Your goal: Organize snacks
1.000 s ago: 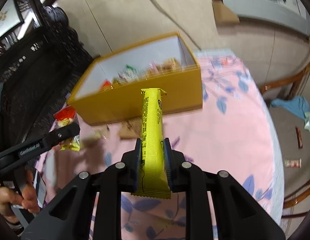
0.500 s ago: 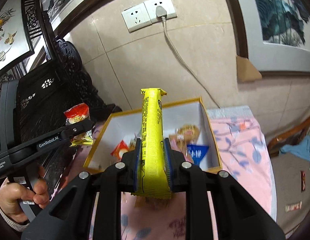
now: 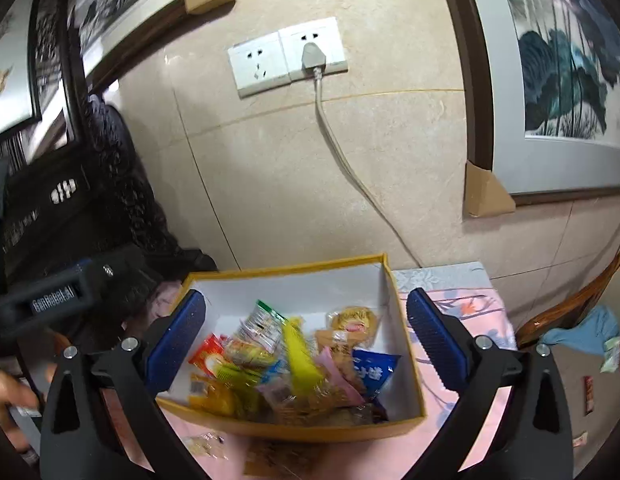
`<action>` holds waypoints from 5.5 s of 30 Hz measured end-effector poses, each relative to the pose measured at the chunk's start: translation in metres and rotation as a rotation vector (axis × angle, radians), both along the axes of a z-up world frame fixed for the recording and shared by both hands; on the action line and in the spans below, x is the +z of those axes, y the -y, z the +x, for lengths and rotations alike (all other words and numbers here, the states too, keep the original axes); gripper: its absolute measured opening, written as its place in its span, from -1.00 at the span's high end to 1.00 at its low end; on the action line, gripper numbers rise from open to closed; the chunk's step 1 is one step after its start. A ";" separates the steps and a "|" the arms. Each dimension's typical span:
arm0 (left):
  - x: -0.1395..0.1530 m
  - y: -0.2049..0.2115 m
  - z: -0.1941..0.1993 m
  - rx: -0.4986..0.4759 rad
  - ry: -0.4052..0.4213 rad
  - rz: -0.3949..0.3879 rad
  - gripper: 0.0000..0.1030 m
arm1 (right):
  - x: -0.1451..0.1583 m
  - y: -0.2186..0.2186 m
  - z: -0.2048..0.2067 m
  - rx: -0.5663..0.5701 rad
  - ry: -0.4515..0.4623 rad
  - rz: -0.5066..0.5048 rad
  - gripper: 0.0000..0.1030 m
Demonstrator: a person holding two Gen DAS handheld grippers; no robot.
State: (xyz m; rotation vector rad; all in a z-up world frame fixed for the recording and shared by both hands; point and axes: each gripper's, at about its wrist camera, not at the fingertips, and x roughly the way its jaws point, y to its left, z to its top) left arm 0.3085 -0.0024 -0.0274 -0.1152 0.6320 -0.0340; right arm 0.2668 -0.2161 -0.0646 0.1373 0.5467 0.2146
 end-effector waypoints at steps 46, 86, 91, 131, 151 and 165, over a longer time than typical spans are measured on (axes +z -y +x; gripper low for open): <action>-0.117 -0.061 -0.152 0.015 -0.299 -0.023 -0.96 | -0.215 -0.118 -0.051 0.670 -0.074 -0.750 -0.37; -0.223 -0.016 -0.080 -0.401 -0.434 0.411 -0.96 | -0.172 -0.048 -0.133 0.422 -0.246 -0.291 0.40; -0.237 -0.028 -0.060 -0.397 -0.486 0.330 -0.96 | -0.171 -0.043 -0.140 0.394 -0.242 -0.273 0.40; -0.233 -0.003 -0.095 -0.312 -0.498 0.196 0.44 | -0.166 -0.040 -0.139 0.328 -0.253 -0.242 0.40; -0.194 -0.002 -0.146 -0.312 -0.432 0.114 0.44 | -0.144 -0.046 -0.158 0.335 -0.229 -0.225 0.40; -0.096 0.001 -0.169 -0.299 -0.275 0.048 0.44 | -0.090 -0.035 -0.186 0.292 -0.136 -0.156 0.40</action>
